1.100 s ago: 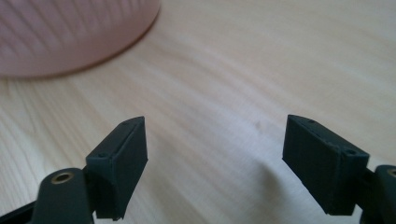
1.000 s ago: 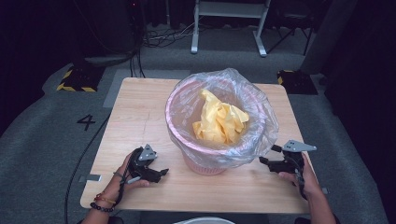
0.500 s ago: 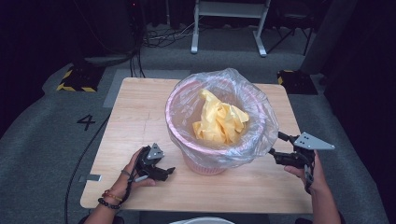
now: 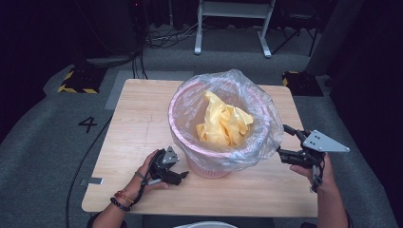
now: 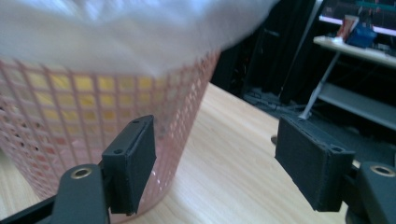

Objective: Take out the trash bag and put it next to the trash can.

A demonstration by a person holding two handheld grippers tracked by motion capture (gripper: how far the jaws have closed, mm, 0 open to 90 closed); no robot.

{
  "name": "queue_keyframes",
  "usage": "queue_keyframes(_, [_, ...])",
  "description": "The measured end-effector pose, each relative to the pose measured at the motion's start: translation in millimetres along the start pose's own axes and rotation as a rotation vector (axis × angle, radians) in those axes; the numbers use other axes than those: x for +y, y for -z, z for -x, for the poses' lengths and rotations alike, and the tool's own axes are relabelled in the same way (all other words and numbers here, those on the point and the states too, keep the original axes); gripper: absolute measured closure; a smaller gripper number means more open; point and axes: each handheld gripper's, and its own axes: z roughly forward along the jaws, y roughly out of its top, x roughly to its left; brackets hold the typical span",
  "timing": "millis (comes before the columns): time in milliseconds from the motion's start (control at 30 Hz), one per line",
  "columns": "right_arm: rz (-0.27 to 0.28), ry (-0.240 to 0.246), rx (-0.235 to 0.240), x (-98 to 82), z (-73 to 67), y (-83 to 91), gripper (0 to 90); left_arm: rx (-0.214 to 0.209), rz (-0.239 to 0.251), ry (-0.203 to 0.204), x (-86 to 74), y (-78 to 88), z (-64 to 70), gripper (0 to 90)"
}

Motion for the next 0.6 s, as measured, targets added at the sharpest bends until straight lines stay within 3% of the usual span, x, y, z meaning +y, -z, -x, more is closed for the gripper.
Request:
queue_keyframes(333, [0.064,0.051,-0.007,18.4,-10.7,9.7,31.9,0.004,0.0,-0.003,10.0,-10.1,1.0,15.3])
queue_keyframes(400, [0.093,0.07,-0.021,22.4,-11.5,12.2,41.1,-0.004,-0.002,0.002,12.6,-12.9,-0.6,15.3])
queue_keyframes(433, [0.093,0.07,-0.021,22.4,-11.5,12.2,41.1,-0.004,-0.002,0.002,12.6,-12.9,-0.6,15.3])
queue_keyframes(533, [0.149,0.075,-0.005,28.1,-13.5,17.5,54.1,-0.004,-0.008,0.01,16.7,-17.1,-2.5,15.3])
queue_keyframes(600, [0.158,0.077,-0.002,29.3,-13.9,18.6,56.6,-0.005,-0.004,0.019,18.0,-19.0,-2.8,15.4])
